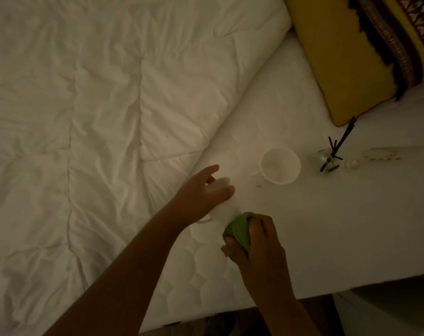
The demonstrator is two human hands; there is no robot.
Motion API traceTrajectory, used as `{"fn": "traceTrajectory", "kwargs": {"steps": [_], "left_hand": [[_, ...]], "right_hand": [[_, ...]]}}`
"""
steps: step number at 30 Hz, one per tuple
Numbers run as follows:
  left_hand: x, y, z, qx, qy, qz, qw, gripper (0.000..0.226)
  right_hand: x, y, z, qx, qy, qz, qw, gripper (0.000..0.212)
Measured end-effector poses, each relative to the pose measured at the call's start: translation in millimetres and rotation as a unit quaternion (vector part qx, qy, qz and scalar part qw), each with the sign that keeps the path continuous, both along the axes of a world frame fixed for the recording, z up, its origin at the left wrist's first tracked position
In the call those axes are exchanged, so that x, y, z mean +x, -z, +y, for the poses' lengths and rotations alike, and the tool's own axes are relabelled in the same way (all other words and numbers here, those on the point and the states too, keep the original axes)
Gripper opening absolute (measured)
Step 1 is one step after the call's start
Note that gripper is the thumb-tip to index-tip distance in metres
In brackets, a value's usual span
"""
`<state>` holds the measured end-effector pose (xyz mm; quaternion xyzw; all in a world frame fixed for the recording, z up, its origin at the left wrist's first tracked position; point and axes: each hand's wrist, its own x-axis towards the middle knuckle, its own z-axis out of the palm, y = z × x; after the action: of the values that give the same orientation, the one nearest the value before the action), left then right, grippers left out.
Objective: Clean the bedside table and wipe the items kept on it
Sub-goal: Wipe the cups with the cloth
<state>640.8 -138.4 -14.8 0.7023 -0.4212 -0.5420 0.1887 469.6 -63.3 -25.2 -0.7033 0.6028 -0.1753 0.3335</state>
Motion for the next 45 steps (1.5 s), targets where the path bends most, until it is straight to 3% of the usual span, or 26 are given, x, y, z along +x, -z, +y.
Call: {"fn": "traceTrajectory", "kwargs": {"steps": [6,11,13,17,19,22,25,28,31,37,41,43,45], "left_hand": [[15.9,15.1,-8.9,-0.111,0.025,-0.136,0.984,0.097],[11.0,38.9,-3.1,-0.184,0.168,-0.295,0.922,0.110],[8.7,48.1,2.6,-0.186,0.182,-0.319,0.911,0.108],[9.3,48.9,1.4,-0.158,0.173,-0.308,0.922,0.108],[6.6,39.7,-1.9,-0.156,0.175,-0.315,0.919,0.101],[-8.8,21.8,-8.5,-0.257,0.156,-0.337,0.892,0.063],[-39.4,12.7,-23.9,-0.346,0.128,-0.285,0.884,0.044],[-73.8,21.1,-38.9,-0.292,0.151,-0.196,0.924,0.083],[-99.5,39.0,-48.4,-0.219,0.197,-0.182,0.938,0.111],[-116.6,62.4,-57.9,-0.261,0.187,-0.212,0.923,0.096],[-108.9,60.0,-61.3,-0.220,0.129,-0.203,0.945,0.098],[-101.1,52.4,-58.9,-0.153,0.047,-0.132,0.978,0.096],[-92.5,41.7,-50.1,-0.057,-0.036,0.004,0.998,0.089]], "right_hand": [[-20.9,20.8,7.1,0.065,0.008,0.020,0.998,0.035],[-27.2,27.1,9.9,0.102,0.003,0.002,0.995,0.030],[-27.6,27.2,11.0,0.099,-0.002,-0.004,0.995,0.029],[-31.1,24.6,9.7,0.098,0.010,-0.023,0.995,0.028],[-34.2,22.4,7.7,0.102,0.020,-0.031,0.994,0.028],[-41.5,18.5,4.8,0.105,0.039,-0.044,0.993,0.029],[-52.3,14.8,2.8,0.100,0.058,-0.055,0.992,0.029],[-67.3,14.4,1.4,0.101,0.073,-0.059,0.991,0.029],[-82.3,16.0,1.3,0.103,0.086,-0.060,0.989,0.030],[-104.1,20.3,5.1,0.123,0.105,-0.067,0.985,0.028],[-108.5,16.9,5.7,0.109,0.108,-0.077,0.985,0.029],[-107.3,10.1,3.8,0.088,0.126,-0.094,0.984,0.028],[-104.1,2.6,0.0,0.046,0.133,-0.087,0.986,0.029]]}}
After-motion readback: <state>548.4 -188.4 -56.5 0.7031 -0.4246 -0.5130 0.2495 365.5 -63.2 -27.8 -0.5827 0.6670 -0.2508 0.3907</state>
